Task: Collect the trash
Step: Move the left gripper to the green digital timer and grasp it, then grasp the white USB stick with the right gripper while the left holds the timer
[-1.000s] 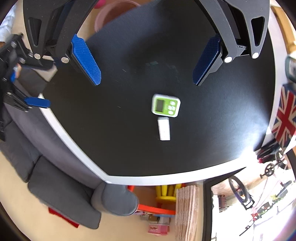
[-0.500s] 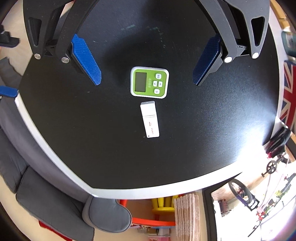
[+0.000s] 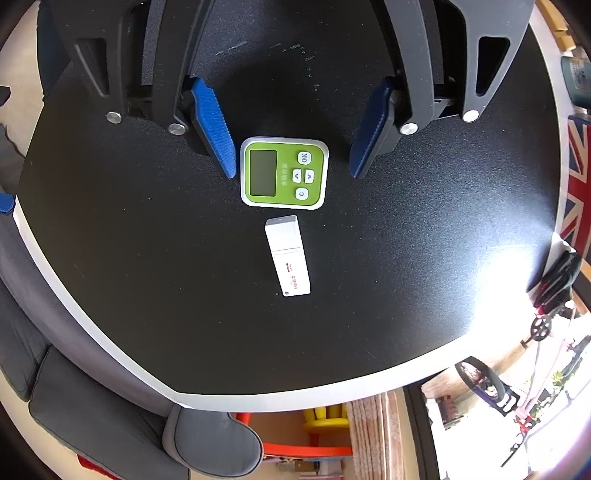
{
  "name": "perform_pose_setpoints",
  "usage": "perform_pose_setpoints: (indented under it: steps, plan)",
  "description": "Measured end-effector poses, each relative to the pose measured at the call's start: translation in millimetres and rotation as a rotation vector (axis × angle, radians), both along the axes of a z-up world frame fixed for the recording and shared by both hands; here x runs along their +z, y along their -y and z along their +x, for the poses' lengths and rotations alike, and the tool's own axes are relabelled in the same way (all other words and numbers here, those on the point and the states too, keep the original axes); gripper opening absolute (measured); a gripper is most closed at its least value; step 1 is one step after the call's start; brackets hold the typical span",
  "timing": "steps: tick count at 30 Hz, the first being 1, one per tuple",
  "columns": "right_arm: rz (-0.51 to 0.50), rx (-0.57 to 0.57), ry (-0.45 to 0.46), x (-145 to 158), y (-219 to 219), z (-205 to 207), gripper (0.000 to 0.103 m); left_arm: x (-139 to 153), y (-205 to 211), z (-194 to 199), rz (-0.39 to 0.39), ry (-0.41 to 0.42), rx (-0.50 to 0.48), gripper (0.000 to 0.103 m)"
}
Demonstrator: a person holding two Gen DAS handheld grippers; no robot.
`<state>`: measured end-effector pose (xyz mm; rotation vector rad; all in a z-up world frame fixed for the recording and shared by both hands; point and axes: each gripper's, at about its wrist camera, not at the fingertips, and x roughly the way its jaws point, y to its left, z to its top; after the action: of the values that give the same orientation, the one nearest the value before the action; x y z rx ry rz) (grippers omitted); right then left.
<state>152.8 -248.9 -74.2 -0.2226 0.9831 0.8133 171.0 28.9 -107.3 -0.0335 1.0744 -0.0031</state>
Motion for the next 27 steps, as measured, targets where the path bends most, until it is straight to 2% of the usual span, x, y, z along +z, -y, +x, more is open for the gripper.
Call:
perform_pose_setpoints:
  steps: [1, 2, 14, 27]
  plan:
    - [0.000, 0.000, 0.000, 0, -1, 0, 0.098, 1, 2, 0, 0.007, 0.004, 0.001, 0.049]
    - [0.000, 0.000, 0.001, 0, -1, 0, 0.098, 1, 1, 0, 0.009, 0.005, 0.002, 0.048]
    - [-0.001, 0.004, 0.012, 1, -11, 9, 0.098, 13, -7, -6, -0.016, 0.025, 0.033, 0.047]
    - [0.003, 0.037, 0.013, 9, -65, 40, 0.098, 43, -36, -40, -0.023, 0.077, 0.108, 0.047]
